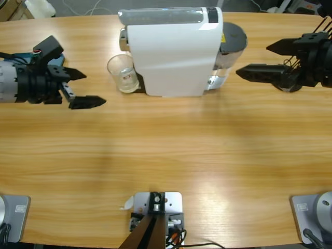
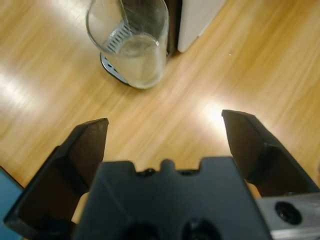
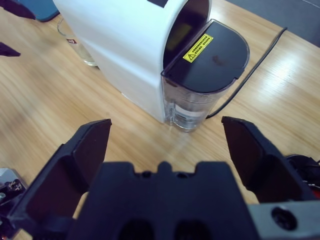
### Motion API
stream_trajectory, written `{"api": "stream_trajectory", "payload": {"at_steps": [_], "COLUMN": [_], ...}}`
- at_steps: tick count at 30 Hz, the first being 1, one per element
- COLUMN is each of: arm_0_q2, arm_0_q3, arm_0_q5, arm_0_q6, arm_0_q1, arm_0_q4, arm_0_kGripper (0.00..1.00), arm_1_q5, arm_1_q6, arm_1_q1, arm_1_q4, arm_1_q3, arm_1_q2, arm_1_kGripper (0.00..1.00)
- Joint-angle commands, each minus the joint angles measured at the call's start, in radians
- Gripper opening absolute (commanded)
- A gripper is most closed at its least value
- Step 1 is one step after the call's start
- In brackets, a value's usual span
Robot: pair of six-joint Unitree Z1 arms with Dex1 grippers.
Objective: Pour coffee
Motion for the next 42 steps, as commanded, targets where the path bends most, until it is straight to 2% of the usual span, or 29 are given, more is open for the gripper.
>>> {"api": "stream_trajectory", "payload": {"at_steps": [1,14,31,35,42], "arm_0_q2": [0.116,0.216,0.274,0.278,0.311], "arm_0_q3": [-0.029,-0.096,-0.135,-0.136,-0.158], "arm_0_q5": [0.005,-0.010,-0.025,-0.022,-0.014], "arm_0_q6": [0.010,0.008,-0.007,-0.013,-0.011], "arm_0_q1": [0.008,0.023,0.025,0.026,0.025], "arm_0_q4": [-0.075,-0.105,-0.111,-0.111,-0.111], "arm_0_kGripper": [0.991,0.991,0.996,0.885,0.899], "arm_1_q5": [-0.016,-0.016,-0.018,-0.018,-0.018], "arm_1_q6": [0.030,0.033,0.039,0.039,0.039], "arm_1_q1": [0.010,0.010,0.010,0.010,0.009], "arm_1_q4": [-0.001,-0.007,-0.020,-0.021,-0.021], "arm_1_q3": [0.031,0.024,0.025,0.025,0.027], "arm_1_q2": [0.060,0.095,0.118,0.121,0.121], "arm_1_kGripper": [1.000,1.000,1.000,1.000,1.000]}}
